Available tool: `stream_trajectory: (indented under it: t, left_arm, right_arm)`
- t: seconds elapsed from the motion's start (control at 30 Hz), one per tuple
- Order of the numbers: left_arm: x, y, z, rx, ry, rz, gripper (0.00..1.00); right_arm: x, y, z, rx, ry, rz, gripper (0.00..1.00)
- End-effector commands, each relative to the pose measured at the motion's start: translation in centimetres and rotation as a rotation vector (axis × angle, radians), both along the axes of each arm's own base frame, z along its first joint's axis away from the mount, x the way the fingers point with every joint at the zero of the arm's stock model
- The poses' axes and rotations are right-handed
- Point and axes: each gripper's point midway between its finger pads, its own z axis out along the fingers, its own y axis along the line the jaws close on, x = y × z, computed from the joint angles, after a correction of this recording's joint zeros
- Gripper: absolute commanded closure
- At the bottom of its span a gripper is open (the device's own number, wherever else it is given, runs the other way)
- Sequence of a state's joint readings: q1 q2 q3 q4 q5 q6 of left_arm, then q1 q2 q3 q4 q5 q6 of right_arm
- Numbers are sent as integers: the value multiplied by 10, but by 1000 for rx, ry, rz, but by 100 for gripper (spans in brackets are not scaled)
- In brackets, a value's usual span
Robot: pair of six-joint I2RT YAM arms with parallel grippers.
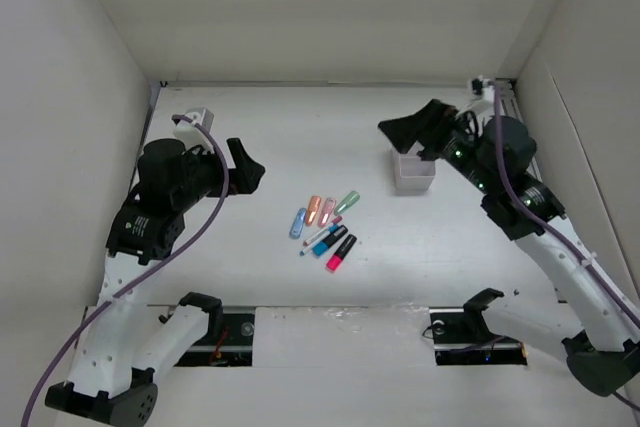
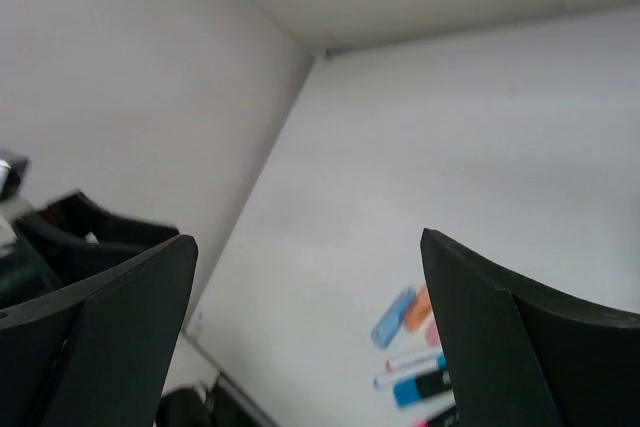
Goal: Sort the stationery into containers
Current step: Grab a piece of stationery with the right arm
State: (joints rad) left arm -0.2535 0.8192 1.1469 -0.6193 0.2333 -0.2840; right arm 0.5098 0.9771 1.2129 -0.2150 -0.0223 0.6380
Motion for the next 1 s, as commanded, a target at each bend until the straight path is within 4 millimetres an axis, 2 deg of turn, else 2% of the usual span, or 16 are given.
stream_trajectory:
  t: [0.0, 0.13, 0.17, 0.2, 0.23, 0.33, 0.37, 0.43, 0.5, 0.53, 0.57, 0.63, 0.73, 0.8, 0.83, 0.97]
  left_arm:
    - [1, 8, 27, -48, -60, 73, 0]
    - [-1, 1, 10, -86, -38, 54, 0]
    - [0, 5, 12, -79, -50, 77, 0]
    - [-4, 7, 12, -101, -50, 99, 0]
    - [-4, 9, 17, -117, -66, 117, 0]
    - [1, 16, 5, -121, -35, 181, 0]
    - [3, 17, -2, -108, -10, 191, 0]
    - [2, 15, -6, -107, 10, 180, 4]
    - [3, 12, -18, -105, 33, 166, 25]
    - [2, 10, -18, -110, 36, 155, 48]
    - [2, 10, -24, -118, 54, 162, 84]
    - [0, 8, -41, -105, 110, 153, 94]
    - [-6, 8, -60, -87, 149, 142, 85]
    - [-8, 10, -60, -80, 134, 154, 72]
    - [-11, 10, -64, -72, 142, 153, 60]
    - [-13, 7, -77, -74, 172, 133, 49]
  right_arm:
    - [-50, 52, -27, 2, 127, 291, 0]
    - [-67, 72, -25, 29, 115, 258, 1]
    - [-63, 77, -30, 23, 122, 257, 13]
    - [-62, 83, -41, 0, 154, 276, 81]
    - [-60, 96, -50, -20, 198, 284, 100]
    - [-59, 116, -71, -65, 283, 237, 100]
    - [-56, 130, -96, -115, 336, 235, 100]
    - [-57, 143, -120, -178, 382, 235, 95]
    - [-59, 165, -152, -236, 457, 228, 83]
    - [-52, 165, -166, -265, 484, 158, 73]
    - [-55, 163, -180, -323, 533, 116, 68]
    - [-44, 154, -224, -420, 627, -15, 53]
    - [-35, 150, -261, -497, 678, -111, 39]
    - [-26, 141, -277, -543, 712, -171, 39]
    - [-22, 137, -296, -572, 750, -212, 39]
    - [-3, 111, -319, -596, 823, -321, 39]
